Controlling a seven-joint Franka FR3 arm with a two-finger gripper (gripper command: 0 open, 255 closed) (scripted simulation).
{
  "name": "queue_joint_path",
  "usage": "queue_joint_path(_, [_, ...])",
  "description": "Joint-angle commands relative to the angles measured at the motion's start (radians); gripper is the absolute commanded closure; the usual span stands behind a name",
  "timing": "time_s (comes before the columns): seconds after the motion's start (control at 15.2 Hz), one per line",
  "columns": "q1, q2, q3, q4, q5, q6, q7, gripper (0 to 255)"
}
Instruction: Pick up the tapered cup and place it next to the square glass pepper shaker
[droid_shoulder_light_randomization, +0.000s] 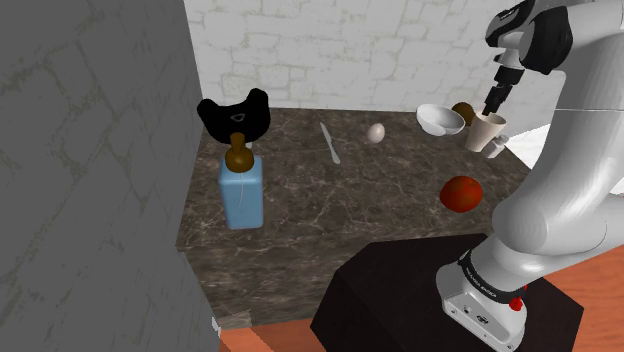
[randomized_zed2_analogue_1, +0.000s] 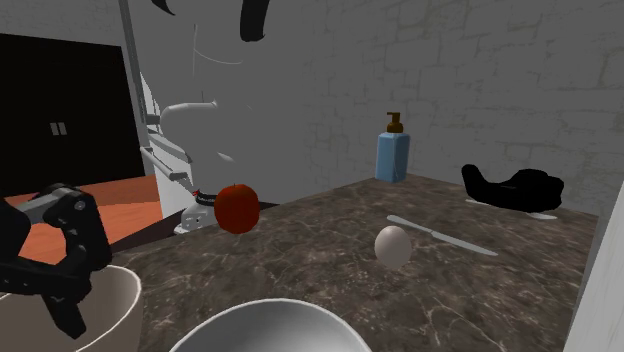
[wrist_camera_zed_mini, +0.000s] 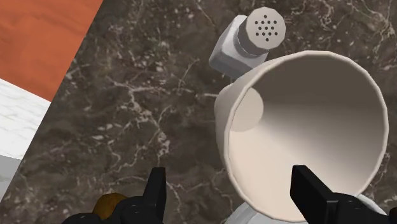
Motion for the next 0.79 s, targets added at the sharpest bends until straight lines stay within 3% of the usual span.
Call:
queue_joint_path(0.0, [0.000, 0.000, 0.000, 0.000, 0.000, 0.000, 0.000, 0])
queue_joint_path(0.13, [0.001, -0.001, 0.000, -0.002, 0.000, 0.001, 0.000, 0])
queue_joint_path(0.4, [-0.021, 0.008, -0.002, 0.142, -0.002, -0.130, 0.007, 0])
queue_joint_path(0.73, [-0.021, 0.008, -0.002, 0.142, -0.002, -0.130, 0.007, 0])
